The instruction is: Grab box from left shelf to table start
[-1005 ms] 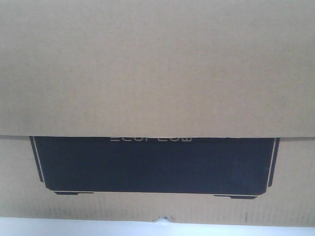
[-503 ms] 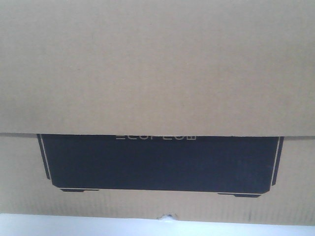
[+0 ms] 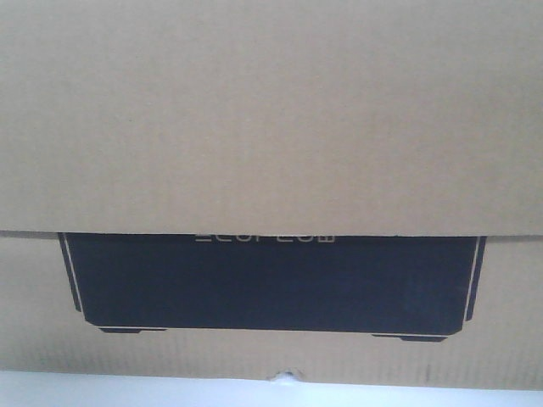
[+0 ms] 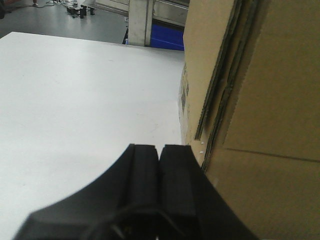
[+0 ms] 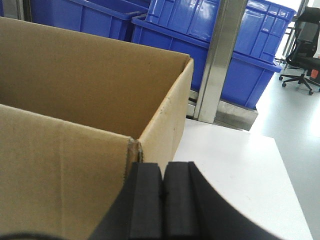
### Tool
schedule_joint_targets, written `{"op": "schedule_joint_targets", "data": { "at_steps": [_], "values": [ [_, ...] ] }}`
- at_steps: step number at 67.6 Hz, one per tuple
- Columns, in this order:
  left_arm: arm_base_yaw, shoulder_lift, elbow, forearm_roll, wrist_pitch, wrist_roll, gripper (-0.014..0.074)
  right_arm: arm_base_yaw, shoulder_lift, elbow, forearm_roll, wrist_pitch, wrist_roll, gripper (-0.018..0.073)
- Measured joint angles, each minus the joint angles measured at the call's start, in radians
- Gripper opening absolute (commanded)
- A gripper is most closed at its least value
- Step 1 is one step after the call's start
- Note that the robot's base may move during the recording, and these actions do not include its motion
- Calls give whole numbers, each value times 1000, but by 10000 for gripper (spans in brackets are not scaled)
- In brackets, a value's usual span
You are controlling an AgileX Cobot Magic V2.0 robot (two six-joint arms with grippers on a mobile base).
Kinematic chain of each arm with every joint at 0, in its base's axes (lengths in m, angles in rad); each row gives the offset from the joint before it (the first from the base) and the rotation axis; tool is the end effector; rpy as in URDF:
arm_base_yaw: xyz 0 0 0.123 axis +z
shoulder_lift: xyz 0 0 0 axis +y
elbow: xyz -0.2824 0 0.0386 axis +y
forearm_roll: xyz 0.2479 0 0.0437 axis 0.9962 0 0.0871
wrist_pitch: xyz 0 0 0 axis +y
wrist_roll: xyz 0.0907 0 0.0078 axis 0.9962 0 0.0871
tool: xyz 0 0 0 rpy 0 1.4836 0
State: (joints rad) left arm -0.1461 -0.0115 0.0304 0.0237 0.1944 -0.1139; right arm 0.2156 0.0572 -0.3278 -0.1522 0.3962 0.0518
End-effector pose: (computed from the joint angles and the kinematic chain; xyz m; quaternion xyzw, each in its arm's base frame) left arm 0.0556 -0.0078 0.1858 0.0193 0.7500 -0.0764 0.6567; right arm 0.0385 0.0030 0.2828 -0.0889 0.7136 0.0230 0.6945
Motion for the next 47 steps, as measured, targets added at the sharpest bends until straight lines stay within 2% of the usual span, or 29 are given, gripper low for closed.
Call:
{"op": "schedule_joint_targets", "data": {
  "at_steps": [39, 47],
  "values": [
    [0, 0, 0, 0, 0, 0, -93, 0, -2, 17, 3, -20, 0, 68],
    [0, 0, 0, 0, 0, 0, -93, -49, -3, 71, 53, -55, 0, 68]
  ]
}}
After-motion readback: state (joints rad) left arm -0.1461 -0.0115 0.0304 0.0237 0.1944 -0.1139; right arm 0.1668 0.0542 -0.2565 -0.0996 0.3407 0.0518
